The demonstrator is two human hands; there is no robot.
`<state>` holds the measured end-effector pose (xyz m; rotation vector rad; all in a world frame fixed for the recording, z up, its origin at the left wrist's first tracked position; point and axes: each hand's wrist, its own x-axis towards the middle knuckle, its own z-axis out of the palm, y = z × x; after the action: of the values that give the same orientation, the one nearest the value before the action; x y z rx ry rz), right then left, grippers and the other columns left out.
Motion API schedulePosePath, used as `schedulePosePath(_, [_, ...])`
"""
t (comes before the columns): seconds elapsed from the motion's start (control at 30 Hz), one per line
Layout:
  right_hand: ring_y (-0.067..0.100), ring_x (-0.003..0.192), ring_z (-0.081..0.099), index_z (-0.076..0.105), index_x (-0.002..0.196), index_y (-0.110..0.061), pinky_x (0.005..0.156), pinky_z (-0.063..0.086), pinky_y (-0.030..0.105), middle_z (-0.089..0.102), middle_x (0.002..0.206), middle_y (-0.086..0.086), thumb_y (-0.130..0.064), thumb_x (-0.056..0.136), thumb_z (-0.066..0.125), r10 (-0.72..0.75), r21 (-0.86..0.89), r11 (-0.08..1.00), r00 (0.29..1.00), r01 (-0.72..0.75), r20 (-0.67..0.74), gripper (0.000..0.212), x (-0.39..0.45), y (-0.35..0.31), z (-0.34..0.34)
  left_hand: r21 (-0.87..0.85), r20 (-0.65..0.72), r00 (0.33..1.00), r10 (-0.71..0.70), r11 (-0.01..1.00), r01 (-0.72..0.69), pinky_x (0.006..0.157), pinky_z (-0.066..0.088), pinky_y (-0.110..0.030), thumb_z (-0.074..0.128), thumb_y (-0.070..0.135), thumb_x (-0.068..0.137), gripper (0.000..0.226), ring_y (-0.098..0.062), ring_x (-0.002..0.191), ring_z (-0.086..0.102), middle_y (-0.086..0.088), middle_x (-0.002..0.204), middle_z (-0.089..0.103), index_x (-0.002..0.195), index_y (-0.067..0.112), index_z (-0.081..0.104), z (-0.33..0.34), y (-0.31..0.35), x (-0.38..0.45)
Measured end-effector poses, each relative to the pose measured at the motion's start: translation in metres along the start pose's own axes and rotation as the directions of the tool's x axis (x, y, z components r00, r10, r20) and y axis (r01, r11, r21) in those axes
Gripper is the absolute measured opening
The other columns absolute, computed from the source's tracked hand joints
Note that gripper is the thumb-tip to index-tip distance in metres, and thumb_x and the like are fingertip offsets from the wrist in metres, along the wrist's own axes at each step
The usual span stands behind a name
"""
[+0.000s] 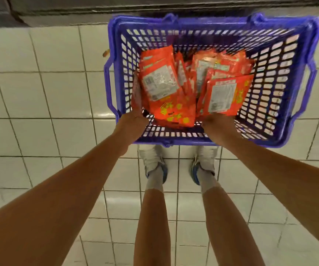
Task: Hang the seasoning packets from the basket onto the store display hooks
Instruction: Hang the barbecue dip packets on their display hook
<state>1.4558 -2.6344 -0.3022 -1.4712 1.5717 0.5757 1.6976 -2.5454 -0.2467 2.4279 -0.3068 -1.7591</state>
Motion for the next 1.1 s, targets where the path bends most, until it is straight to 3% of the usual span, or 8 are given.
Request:
schedulePosePath(0.13, [0.028, 0.073, 0.06, 0.065, 0.079, -0.016, 0.058, 0.039, 0.03, 0.062, 0.071, 0.006, -0.041, 0.1, 0.052, 0.012, -0.036, 0.999, 0.993, -0.008, 0.117, 0.036, 0.023, -0.019, 0.016, 0.043, -0.084, 0.995, 0.048, 0.998, -0.044, 0.069, 0.048, -0.032, 0.058, 0.018, 0.095, 0.018, -0.024, 0.083, 0.059, -0.006, 0.095, 0.066, 0.11, 0.016, 0.068, 0.013, -0.008, 0.005])
schedulePosePath(0.27, [0.029, 0.076, 0.063, 0.067, 0.084, -0.006, 0.059, 0.042, 0.03, 0.065, 0.075, 0.009, -0.025, 0.096, 0.059, 0.055, 0.075, 0.995, 0.995, -0.061, 0.082, 0.024, 0.031, -0.035, 0.024, 0.24, -0.127, 0.956, 0.264, 0.943, -0.229, 0.06, 0.037, -0.003, 0.057, 0.003, 0.088, 0.035, -0.01, 0.084, 0.061, 0.014, 0.087, 0.063, 0.116, 0.021, 0.067, 0.016, -0.01, 0.0])
schedulePosePath(0.47, [0.032, 0.068, 0.07, 0.067, 0.095, -0.014, 0.066, 0.059, 0.044, 0.073, 0.081, 0.015, -0.013, 0.09, 0.066, 0.041, 0.42, 0.907, 0.999, -0.031, -0.015, 0.005, 0.008, -0.032, -0.002, 0.172, -0.213, 0.843, 0.494, 0.868, -0.465, 0.079, 0.04, 0.003, 0.063, -0.005, 0.083, 0.041, 0.032, 0.088, 0.049, 0.015, 0.101, 0.068, 0.114, 0.02, 0.075, 0.017, 0.015, -0.017])
schedulePosePath(0.6, [0.043, 0.077, 0.073, 0.067, 0.106, -0.024, 0.071, 0.063, 0.053, 0.075, 0.1, 0.017, -0.003, 0.092, 0.065, -0.024, 0.619, 0.785, 0.997, -0.027, 0.074, 0.026, -0.007, -0.019, -0.034, 0.206, -0.228, 0.82, 0.525, 0.849, -0.487, 0.085, 0.047, -0.011, 0.059, -0.008, 0.086, 0.039, -0.007, 0.1, 0.067, 0.005, 0.104, 0.075, 0.111, 0.017, 0.076, 0.013, 0.035, -0.02])
schedulePosePath(0.8, [0.026, 0.095, 0.073, 0.073, 0.102, -0.018, 0.079, 0.055, 0.033, 0.076, 0.104, 0.002, -0.002, 0.093, 0.064, -0.149, 0.475, 0.88, 0.937, -0.021, 0.316, 0.02, -0.004, -0.005, -0.06, 0.502, -0.16, 0.75, 0.642, 0.707, -0.498, 0.089, 0.057, -0.04, 0.067, 0.015, 0.095, 0.017, -0.028, 0.107, 0.068, -0.007, 0.115, 0.073, 0.109, 0.014, 0.077, 0.004, 0.041, 0.0])
schedulePosePath(0.87, [0.031, 0.099, 0.071, 0.071, 0.112, -0.011, 0.082, 0.057, 0.038, 0.076, 0.11, 0.008, -0.002, 0.093, 0.064, -0.301, 0.169, 0.949, 0.922, 0.265, 0.242, 0.022, -0.004, 0.0, -0.064, 0.528, -0.192, 0.778, 0.598, 0.731, -0.432, 0.095, 0.053, -0.042, 0.074, 0.02, 0.09, 0.018, -0.029, 0.119, 0.058, -0.01, 0.126, 0.062, 0.107, 0.017, 0.077, 0.003, 0.04, 0.004])
schedulePosePath(0.97, [0.025, 0.092, 0.071, 0.078, 0.109, -0.019, 0.078, 0.059, 0.04, 0.077, 0.103, 0.002, -0.029, 0.096, 0.066, -0.522, -0.222, 0.827, 0.852, 0.517, 0.039, 0.02, -0.015, 0.004, -0.067, 0.581, -0.145, 0.715, 0.684, 0.644, -0.498, 0.102, 0.047, -0.045, 0.079, 0.016, 0.085, 0.016, -0.035, 0.133, 0.045, -0.014, 0.139, 0.051, 0.1, 0.014, 0.076, 0.005, 0.038, 0.002])
schedulePosePath(1.1, [0.028, 0.113, 0.055, 0.079, 0.093, -0.009, 0.083, 0.051, 0.036, 0.06, 0.116, 0.01, -0.023, 0.086, 0.078, -0.633, -0.197, 0.772, 0.759, 0.605, -0.149, 0.016, -0.028, 0.002, -0.075, 0.381, -0.066, 0.832, 0.551, 0.785, -0.489, 0.066, 0.044, -0.01, 0.068, 0.02, 0.094, 0.004, -0.023, 0.107, 0.063, -0.001, 0.109, 0.069, 0.097, 0.019, 0.065, 0.006, 0.044, -0.013])
